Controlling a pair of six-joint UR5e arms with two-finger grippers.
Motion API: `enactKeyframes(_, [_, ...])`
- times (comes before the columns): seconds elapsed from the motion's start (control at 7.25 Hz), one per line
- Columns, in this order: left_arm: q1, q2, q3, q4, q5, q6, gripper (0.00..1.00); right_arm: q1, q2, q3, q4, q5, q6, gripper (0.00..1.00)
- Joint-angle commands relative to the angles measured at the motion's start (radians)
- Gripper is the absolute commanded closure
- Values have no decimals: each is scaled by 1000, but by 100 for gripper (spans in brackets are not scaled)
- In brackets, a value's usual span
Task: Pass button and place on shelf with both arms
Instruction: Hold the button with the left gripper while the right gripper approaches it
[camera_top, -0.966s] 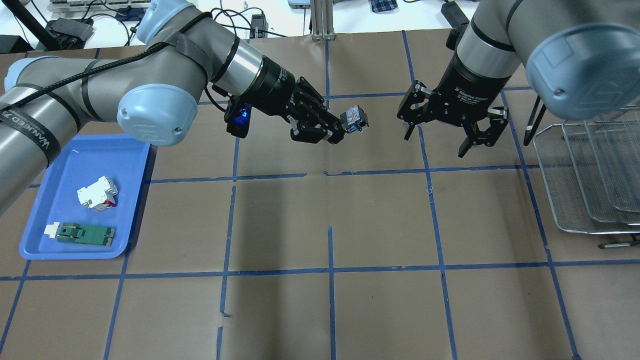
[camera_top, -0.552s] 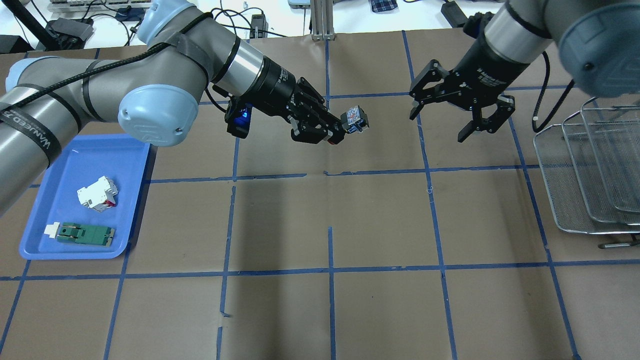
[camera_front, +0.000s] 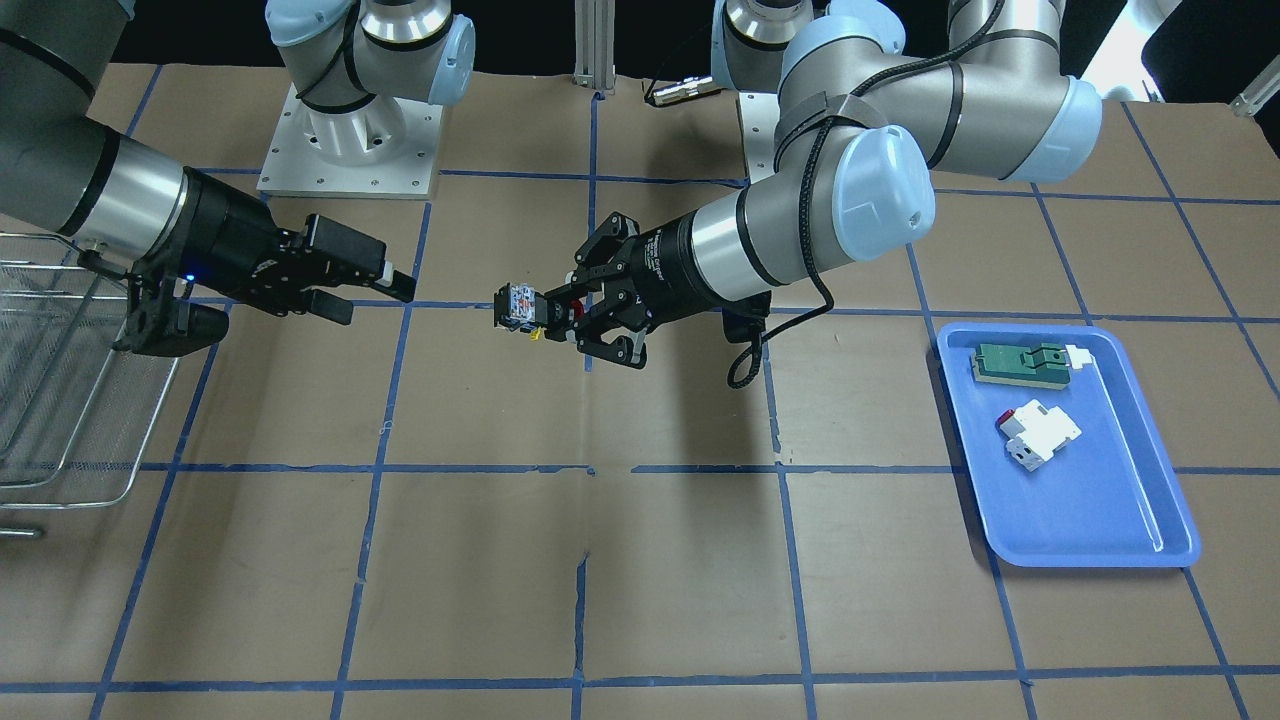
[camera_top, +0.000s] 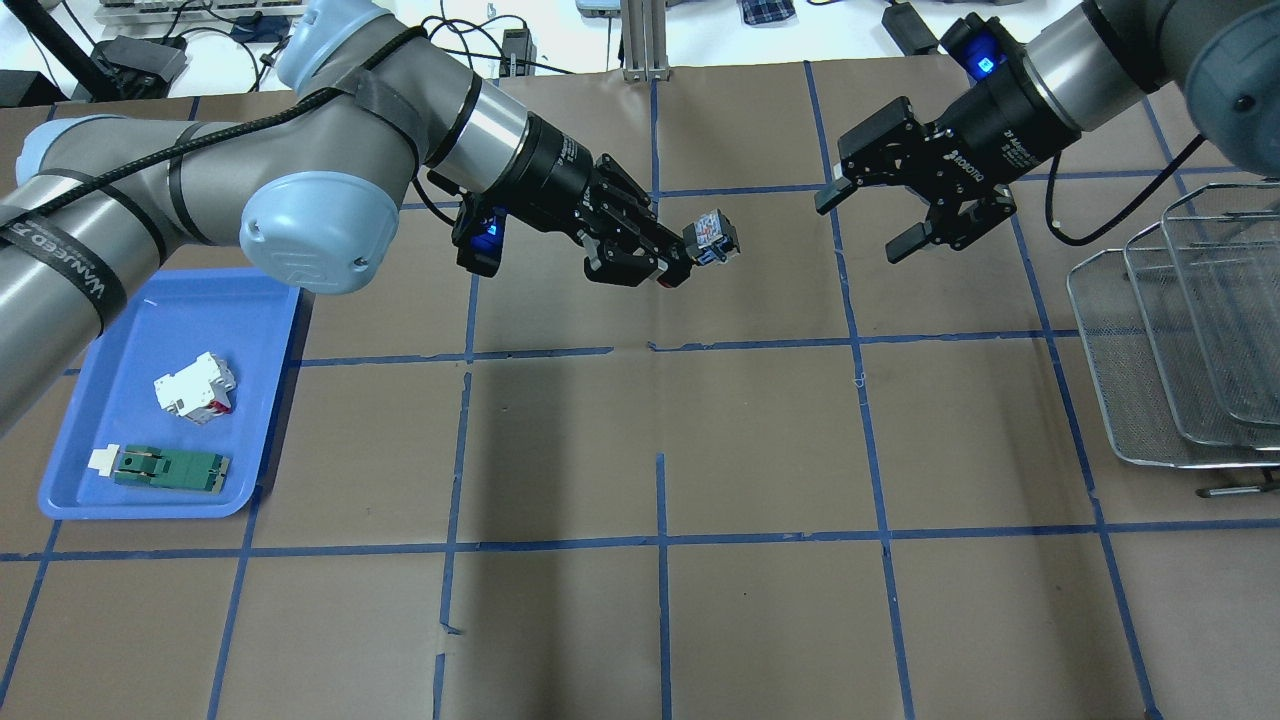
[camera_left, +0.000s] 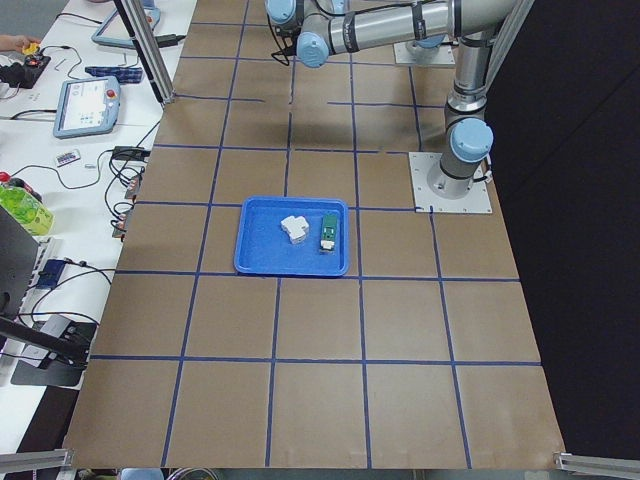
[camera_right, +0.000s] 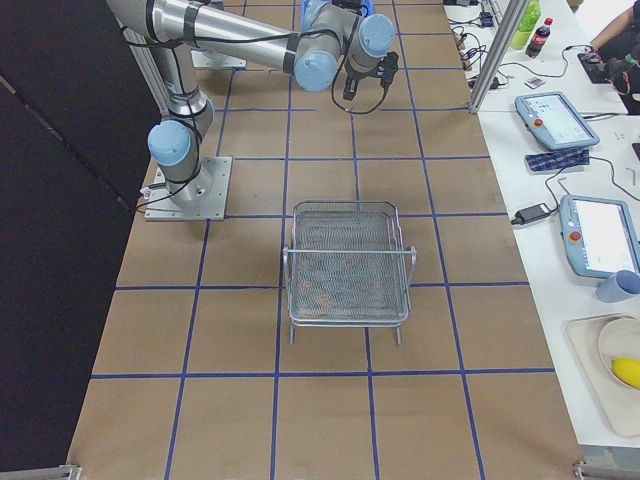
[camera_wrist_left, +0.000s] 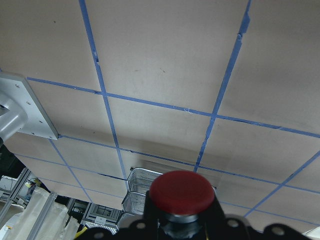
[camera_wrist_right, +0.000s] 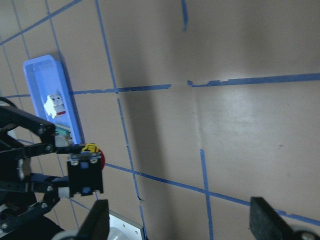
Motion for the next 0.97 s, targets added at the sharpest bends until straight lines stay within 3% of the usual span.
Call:
enactKeyframes(0.0, [-6, -14, -8, 20, -9, -18, 100, 17, 2, 1, 2, 115, -33, 0])
enactKeyframes(0.55, [-37, -17, -26, 103, -114, -107, 100, 88, 45, 4, -18, 80, 149, 0])
enactKeyframes(0.83, [-40, -14, -29, 104, -112, -107, 100, 119, 42, 2, -15, 60, 165, 0])
